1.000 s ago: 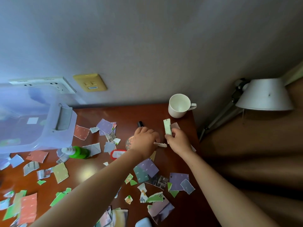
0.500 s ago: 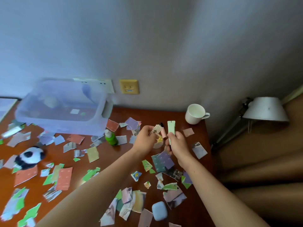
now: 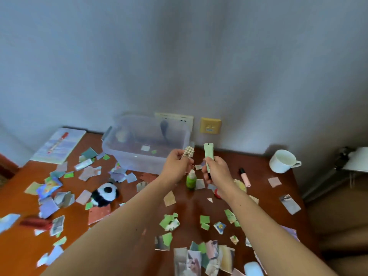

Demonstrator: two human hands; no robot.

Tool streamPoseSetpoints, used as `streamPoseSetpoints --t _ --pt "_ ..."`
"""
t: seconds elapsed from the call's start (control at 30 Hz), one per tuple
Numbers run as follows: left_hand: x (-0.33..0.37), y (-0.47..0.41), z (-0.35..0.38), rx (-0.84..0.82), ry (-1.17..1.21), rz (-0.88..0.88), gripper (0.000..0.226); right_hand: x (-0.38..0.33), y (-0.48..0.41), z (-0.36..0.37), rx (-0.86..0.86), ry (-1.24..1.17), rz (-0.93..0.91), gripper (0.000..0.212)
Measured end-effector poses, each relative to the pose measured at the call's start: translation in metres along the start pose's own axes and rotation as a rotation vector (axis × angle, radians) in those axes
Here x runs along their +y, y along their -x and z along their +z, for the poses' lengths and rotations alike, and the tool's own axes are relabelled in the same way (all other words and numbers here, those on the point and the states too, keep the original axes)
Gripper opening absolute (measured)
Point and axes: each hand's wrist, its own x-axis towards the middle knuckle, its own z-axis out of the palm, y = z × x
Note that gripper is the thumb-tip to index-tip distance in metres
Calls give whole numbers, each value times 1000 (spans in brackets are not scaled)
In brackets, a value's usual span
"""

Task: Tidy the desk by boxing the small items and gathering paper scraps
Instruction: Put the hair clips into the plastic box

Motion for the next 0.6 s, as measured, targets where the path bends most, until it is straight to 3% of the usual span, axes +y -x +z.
streamPoseSetpoints --t 0.23,0.6 --pt "19 -38 -83 -99 -1 17 12 -27 -5 86 38 -88 3 14" --pt "27 -96 -133 -221 180 -209 12 -50 -49 147 79 -92 86 17"
